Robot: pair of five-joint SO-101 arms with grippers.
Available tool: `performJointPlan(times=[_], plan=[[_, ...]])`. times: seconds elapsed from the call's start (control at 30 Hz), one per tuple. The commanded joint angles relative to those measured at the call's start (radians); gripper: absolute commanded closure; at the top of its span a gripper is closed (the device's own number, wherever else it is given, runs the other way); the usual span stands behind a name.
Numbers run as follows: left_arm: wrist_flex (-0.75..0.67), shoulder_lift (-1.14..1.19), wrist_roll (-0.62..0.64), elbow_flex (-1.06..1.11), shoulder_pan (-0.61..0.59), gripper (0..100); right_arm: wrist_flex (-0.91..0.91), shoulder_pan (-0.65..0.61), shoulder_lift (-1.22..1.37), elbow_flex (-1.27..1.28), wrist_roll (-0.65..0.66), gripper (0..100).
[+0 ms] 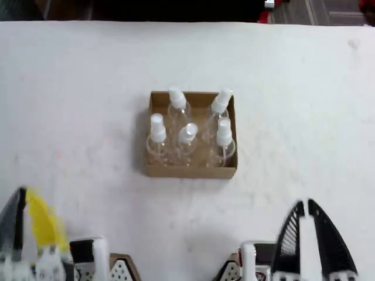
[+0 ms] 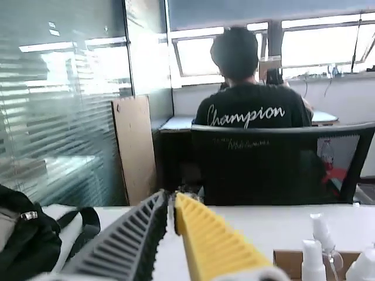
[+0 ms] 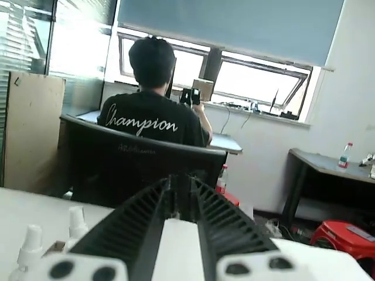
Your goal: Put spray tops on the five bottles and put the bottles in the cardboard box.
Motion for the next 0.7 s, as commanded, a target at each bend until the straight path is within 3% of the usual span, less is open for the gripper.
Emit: performJointPlan(times=[0.0,0.13,0.33,0.67], plan=[[-0.106,0.028,-0.011,0.181,0.002,98,0.001,0.007,-0.004,0.141,0.008,97.4],[-0.275,0.028,-0.011,0.427,-0.002,98,-0.007,0.007,-0.004,0.321,0.008,97.4],[-0.512,0.028,-0.011,0.776,0.001,98,-0.157,0.013,-0.004,0.632,0.000,97.4],[-0.730,0.028,-0.011,1.151,0.001,98,-0.530,0.015,-0.004,1.112,-0.002,97.4]])
